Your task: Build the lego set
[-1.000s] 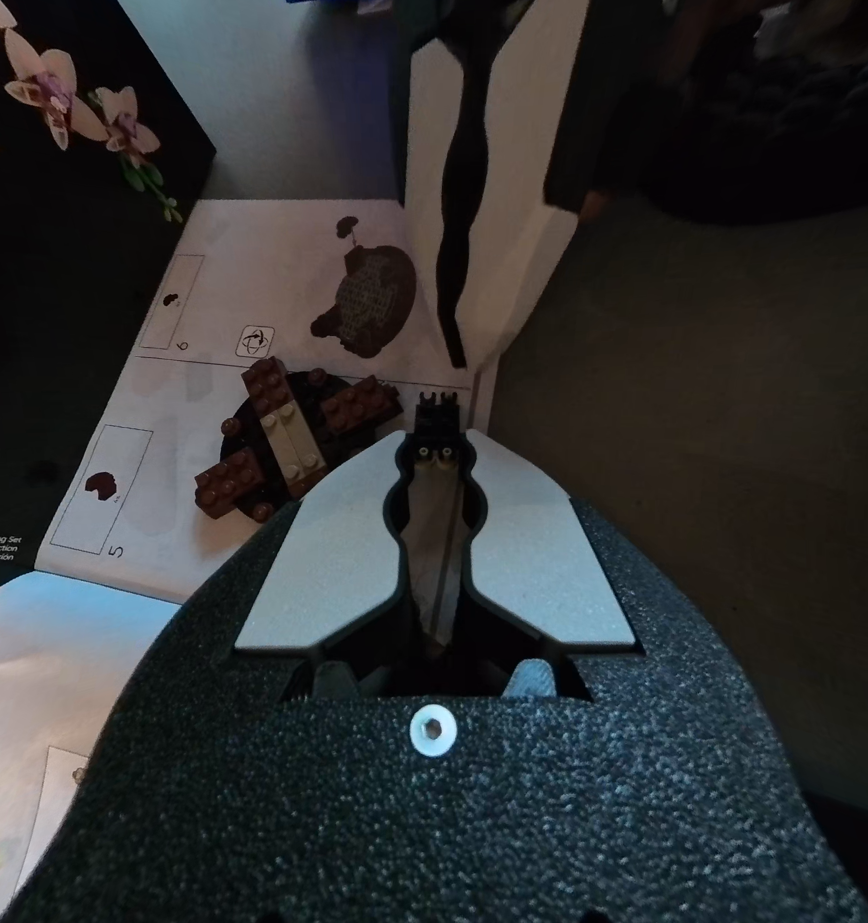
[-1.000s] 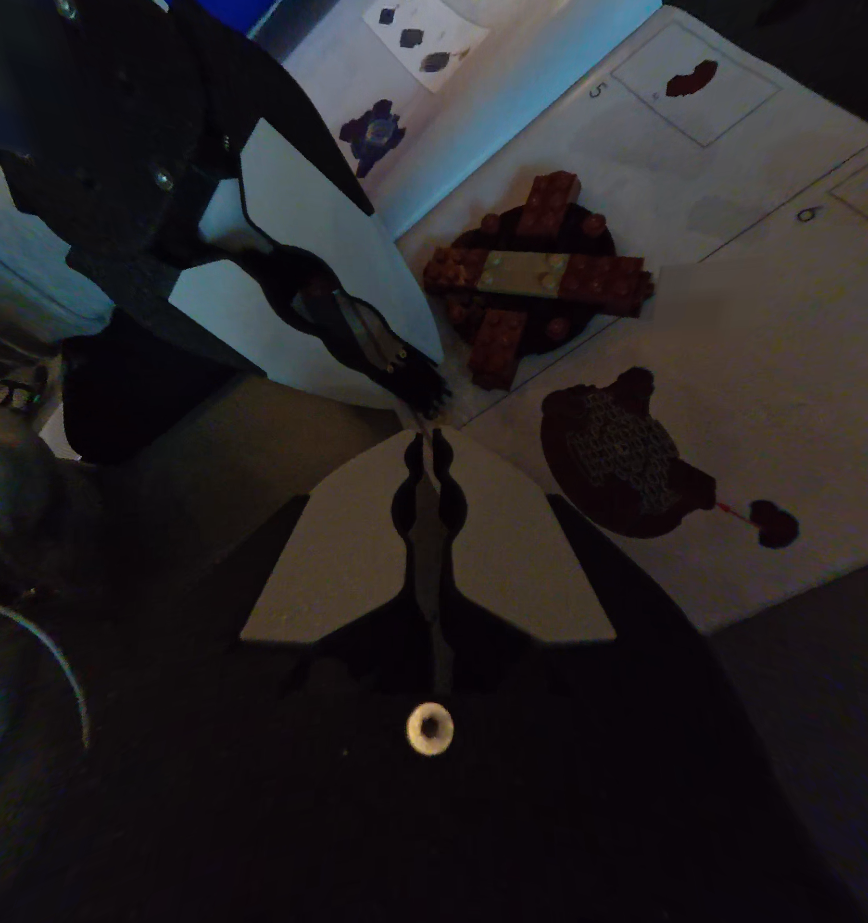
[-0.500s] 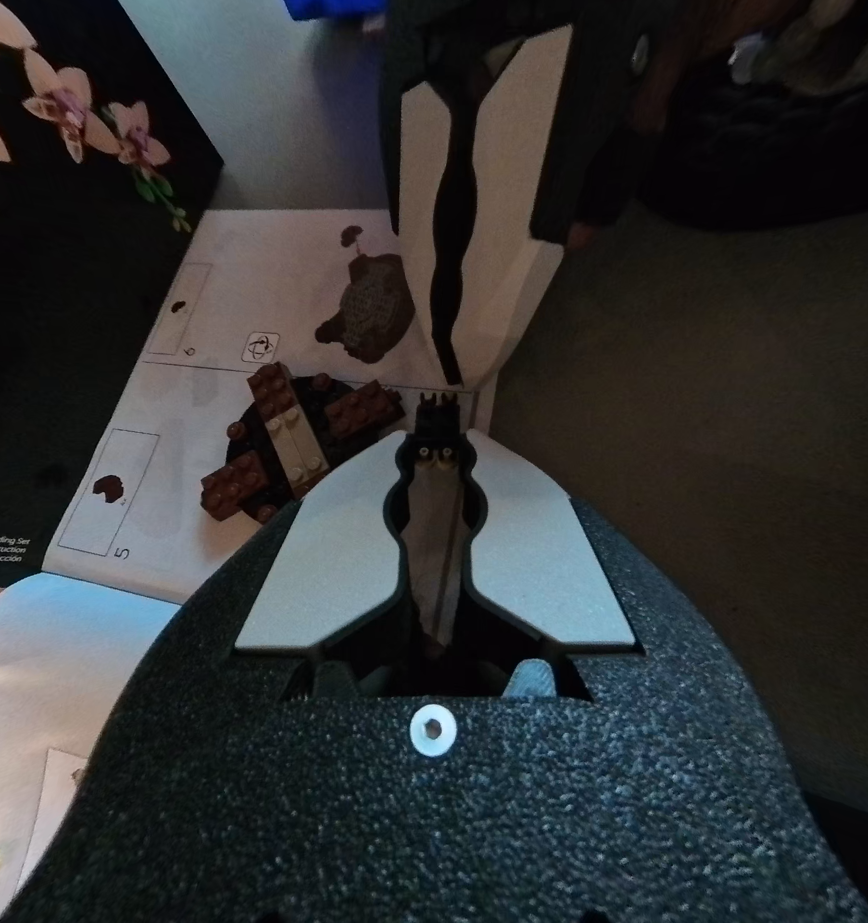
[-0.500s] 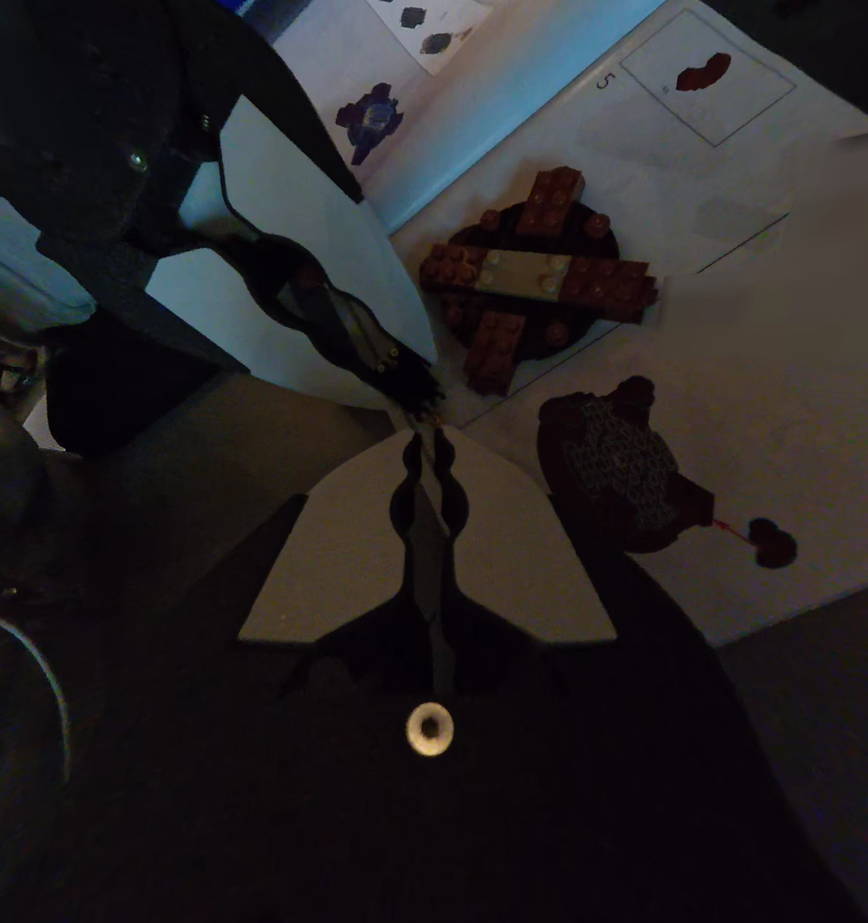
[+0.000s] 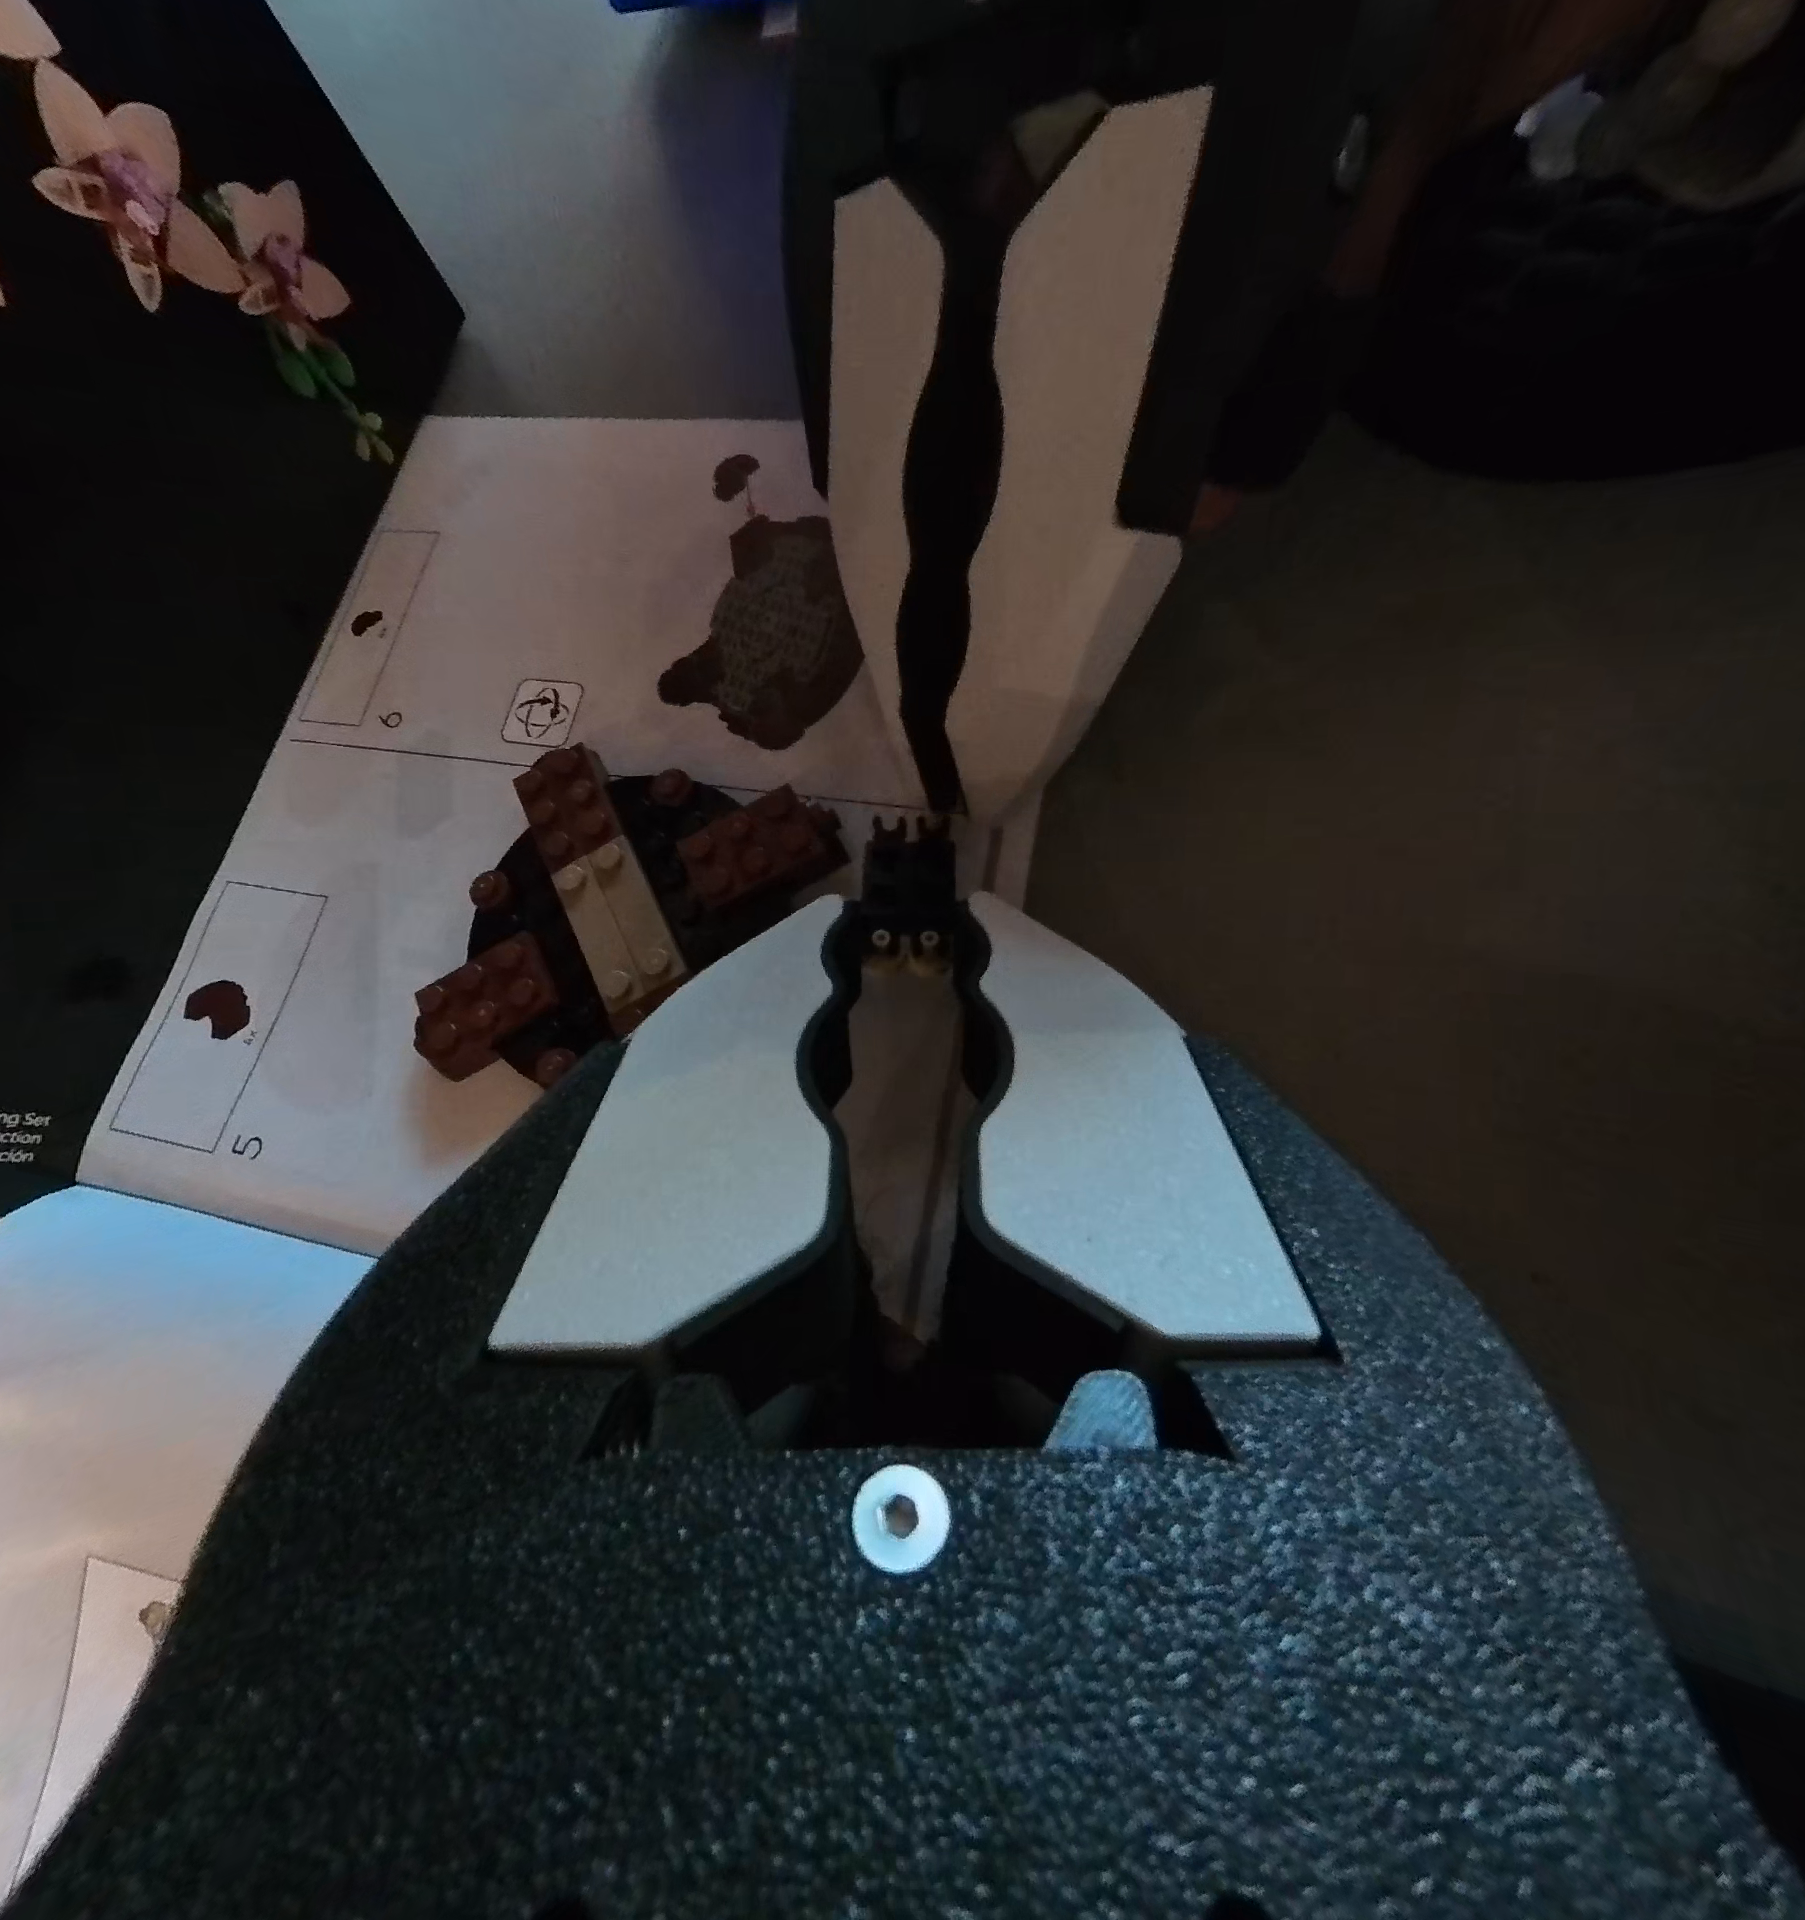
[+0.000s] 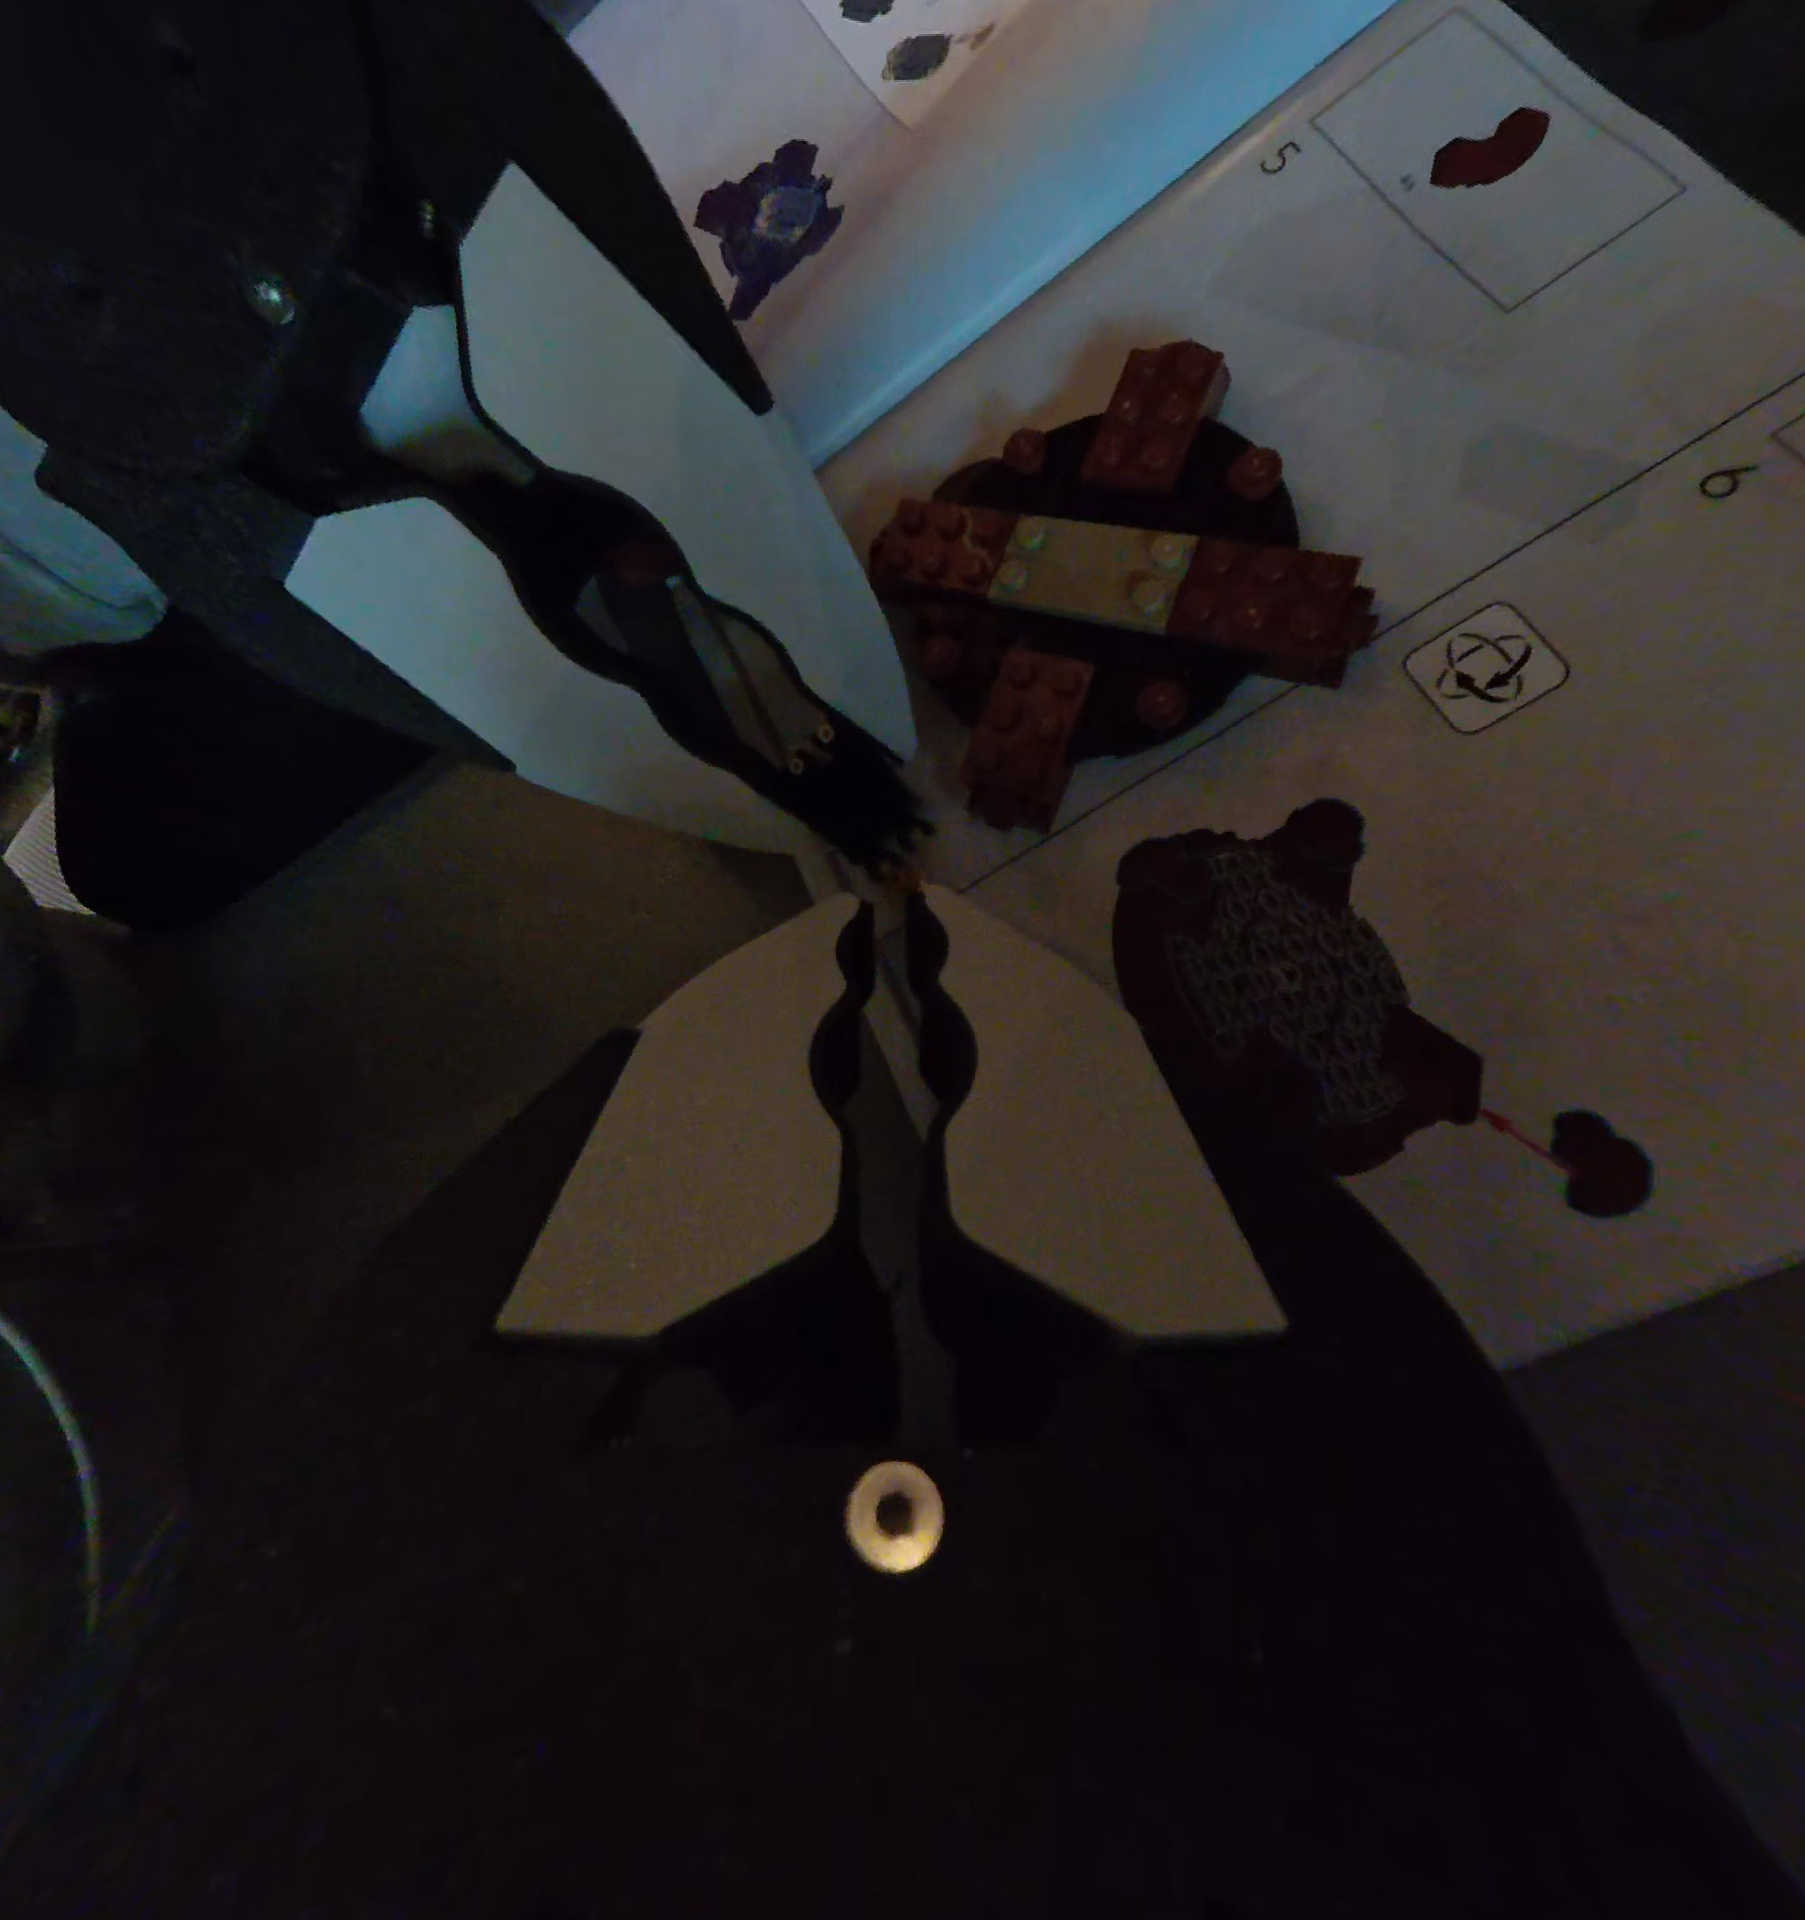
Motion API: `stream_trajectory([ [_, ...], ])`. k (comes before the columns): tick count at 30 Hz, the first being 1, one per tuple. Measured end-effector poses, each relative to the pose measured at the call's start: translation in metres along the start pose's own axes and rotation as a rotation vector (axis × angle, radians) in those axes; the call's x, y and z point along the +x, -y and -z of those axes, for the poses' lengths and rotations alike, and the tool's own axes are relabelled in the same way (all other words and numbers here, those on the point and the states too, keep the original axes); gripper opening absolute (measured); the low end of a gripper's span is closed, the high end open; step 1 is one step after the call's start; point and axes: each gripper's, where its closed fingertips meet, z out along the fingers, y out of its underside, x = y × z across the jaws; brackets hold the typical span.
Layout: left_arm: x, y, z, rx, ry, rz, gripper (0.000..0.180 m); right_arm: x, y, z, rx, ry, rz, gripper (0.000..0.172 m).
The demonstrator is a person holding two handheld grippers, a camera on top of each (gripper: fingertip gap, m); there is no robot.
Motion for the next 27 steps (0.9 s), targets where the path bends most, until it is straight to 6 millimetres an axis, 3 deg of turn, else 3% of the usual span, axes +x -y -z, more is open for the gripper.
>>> stream_trajectory([
  [16,0.0002,-0.0005,-0.0009,-0.008,0.001,-0.008,0.017,-0.0042,0.0011,-0.0037,-0.011,0.008,0.058,0.004],
  [27,0.0016,-0.0041,0.002,-0.116,-0.03,0.006,0.016,-0.0077,0.0014,-0.0039,-0.021,0.004,0.129,0.003],
])
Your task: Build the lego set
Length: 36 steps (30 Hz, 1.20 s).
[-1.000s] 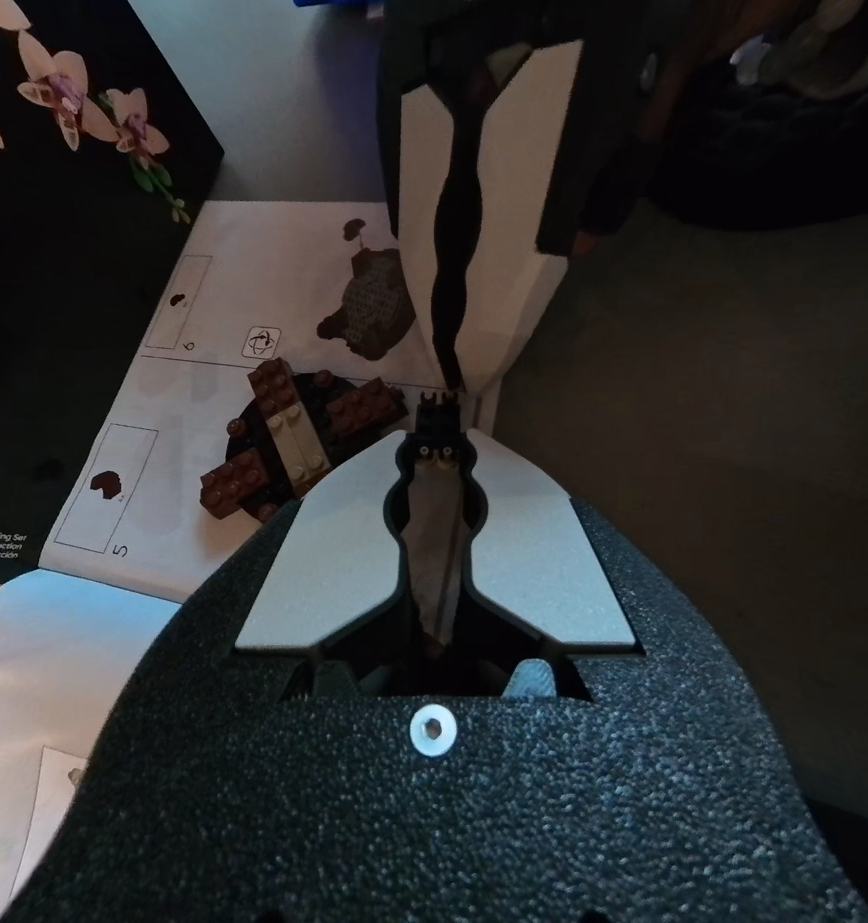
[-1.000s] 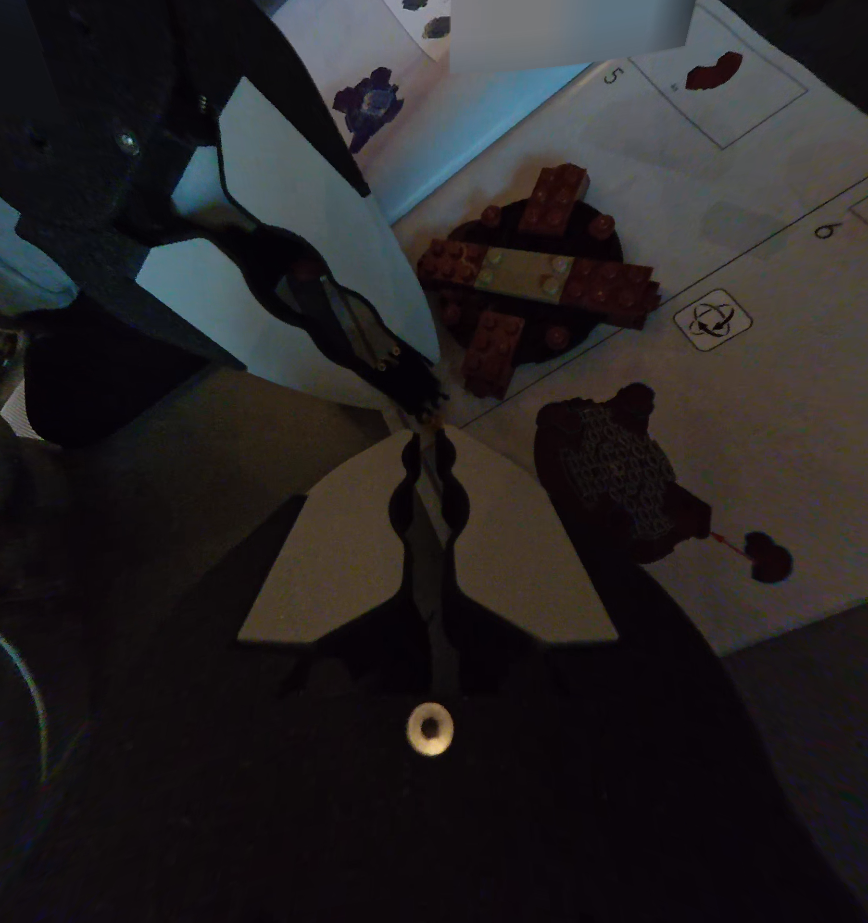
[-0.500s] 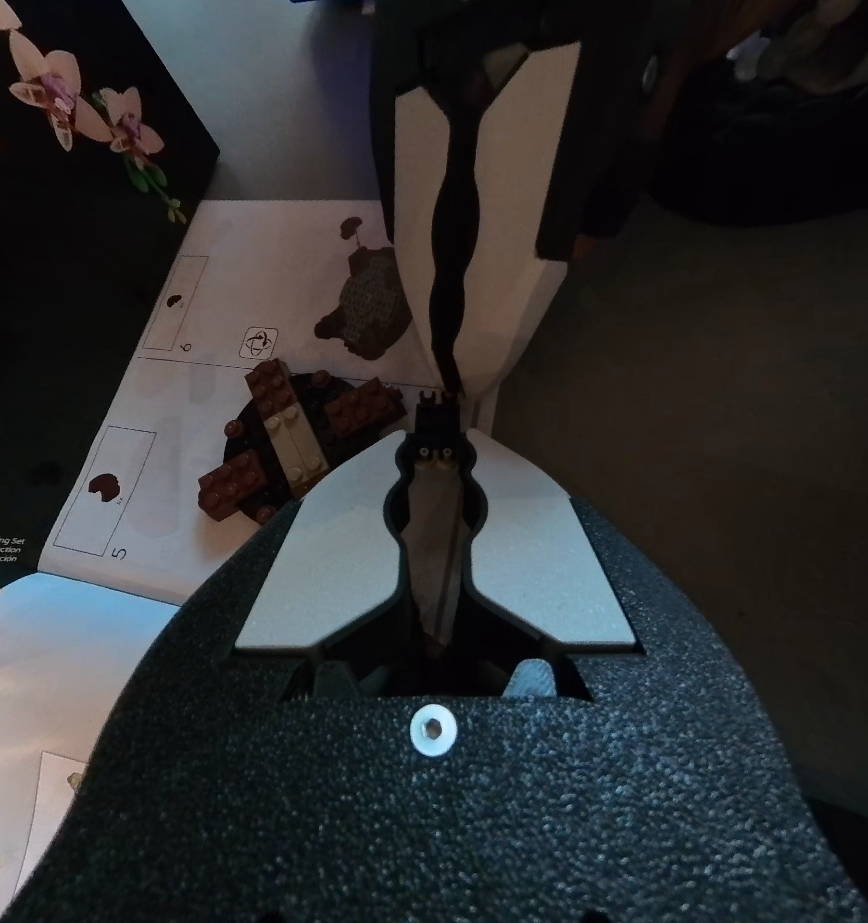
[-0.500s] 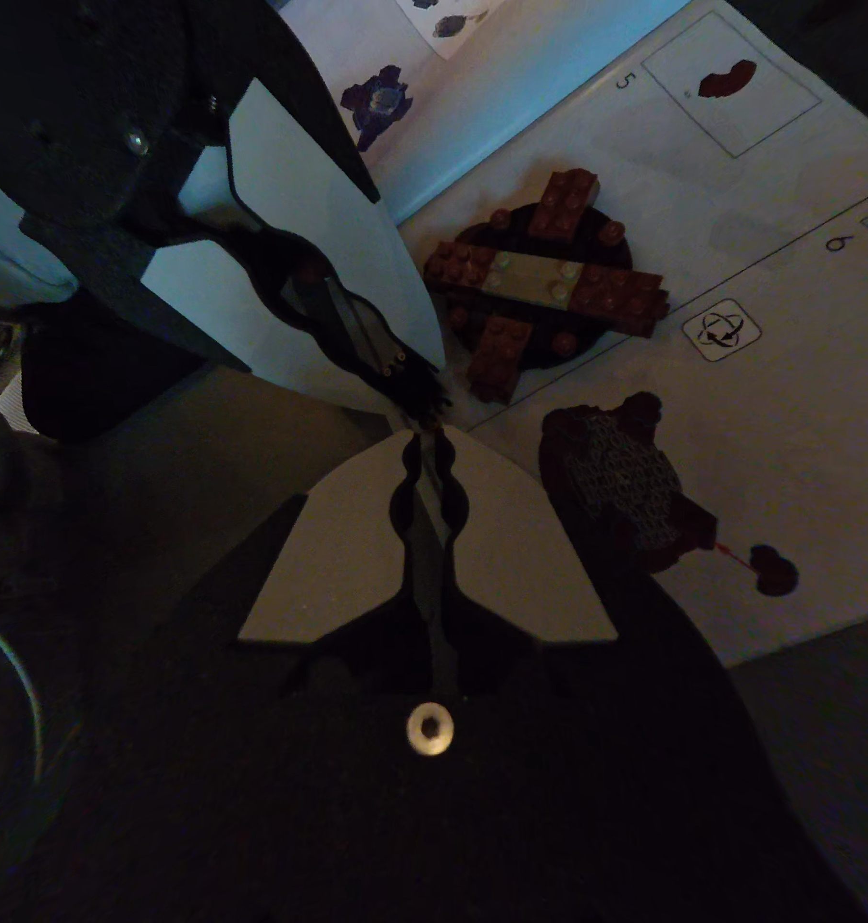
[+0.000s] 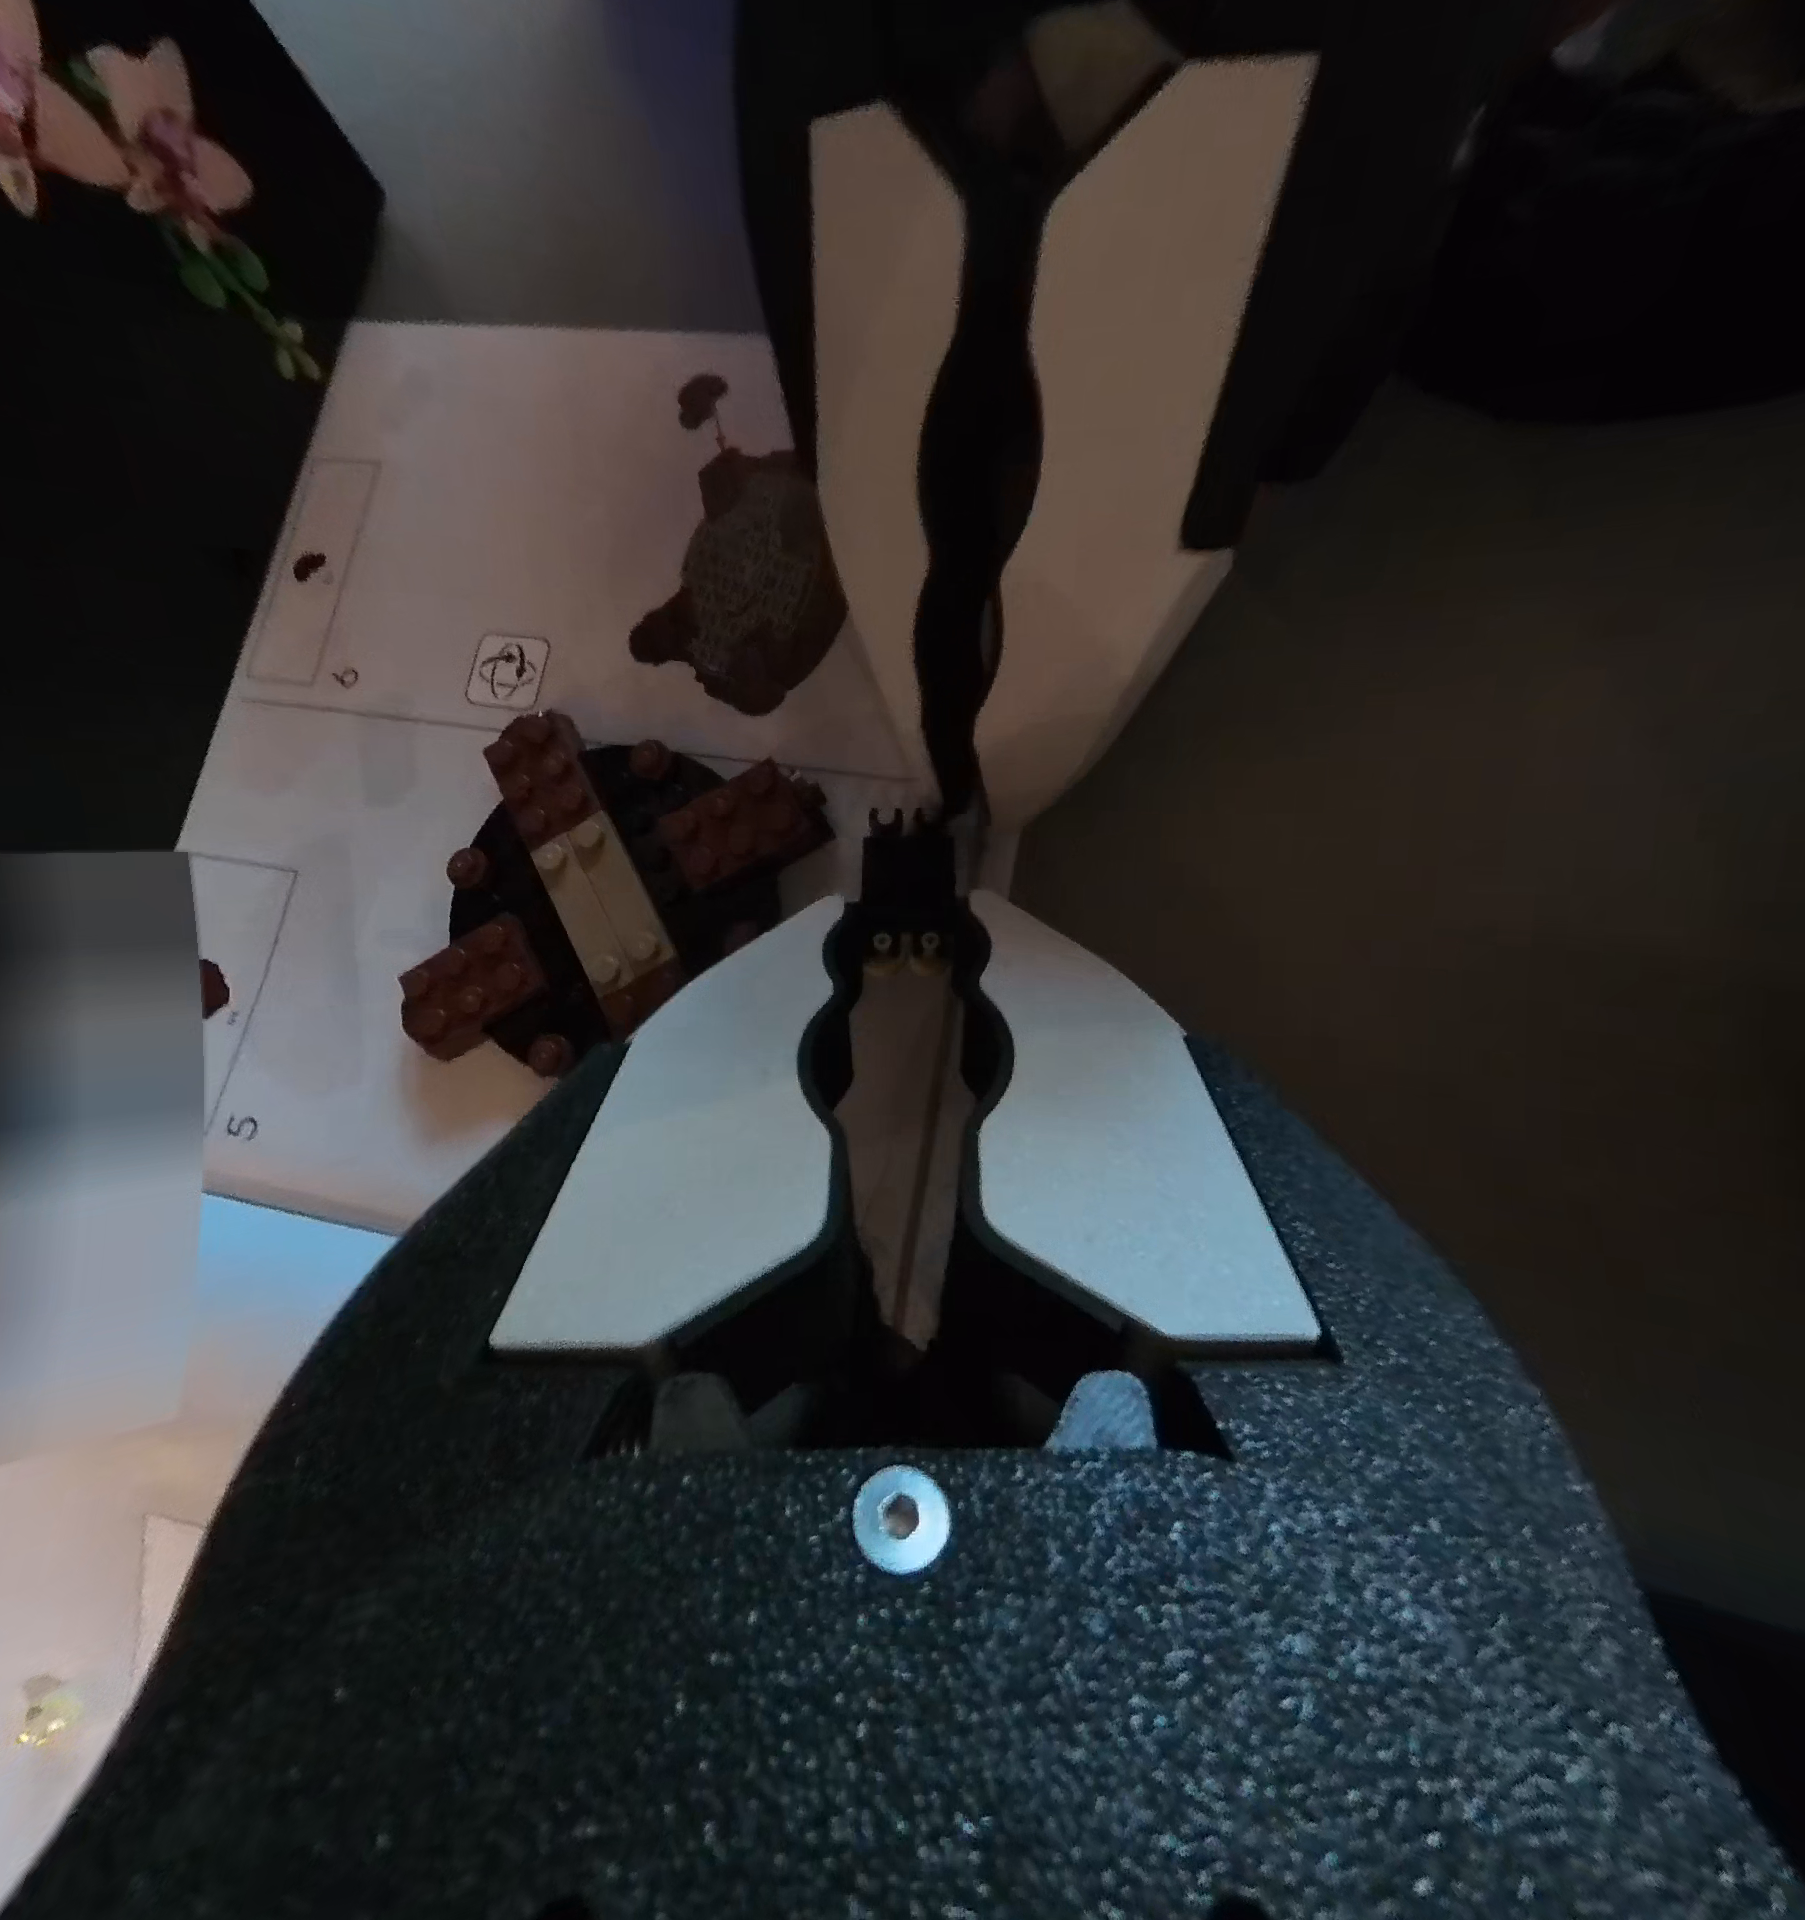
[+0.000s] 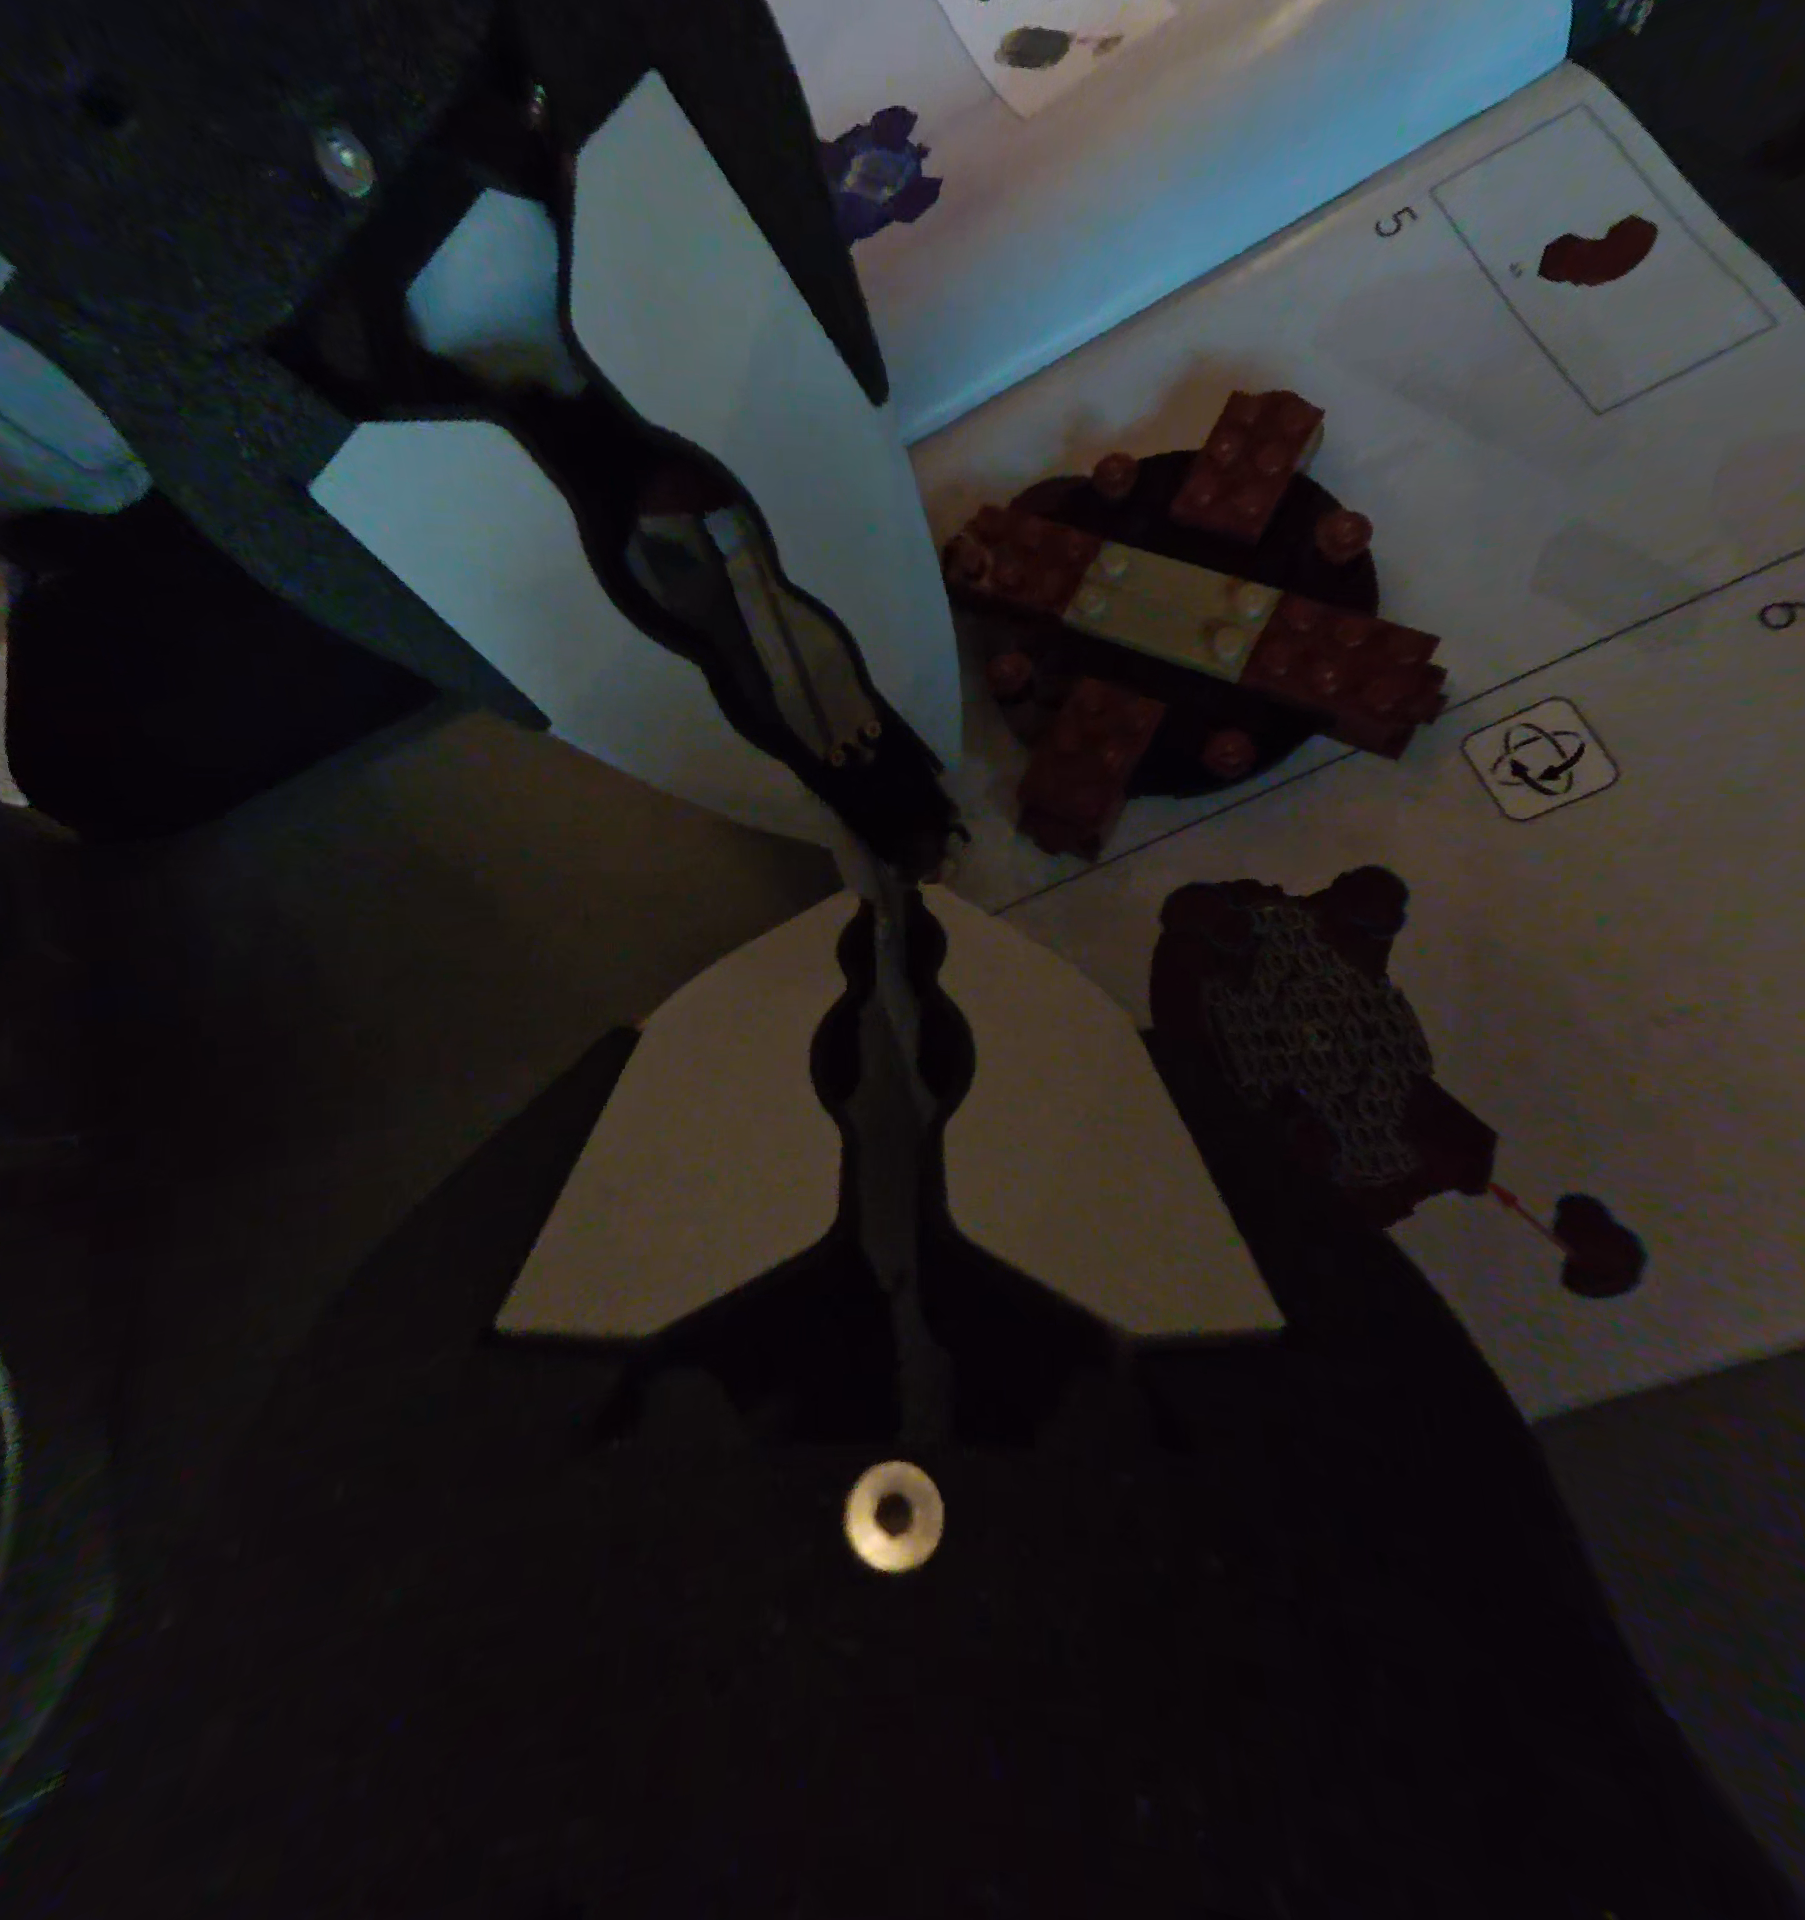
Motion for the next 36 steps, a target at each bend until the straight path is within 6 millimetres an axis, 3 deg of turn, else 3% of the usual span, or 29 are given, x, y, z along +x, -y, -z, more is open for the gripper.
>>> stream_trajectory([
  [4,-0.001,-0.002,0.001,0.01,0.002,0.017,0.016,0.01,0.008,0.006,0.051,-0.087,0.065,0.0],
  [9,-0.001,-0.002,0.001,0.01,0.002,-0.002,0.017,0.009,0.013,0.006,0.035,-0.156,0.229,0.0],
  [36,0.0,-0.004,0.004,0.073,-0.024,0.034,0.017,0.003,0.014,-0.002,0.005,-0.119,0.246,0.0],
])
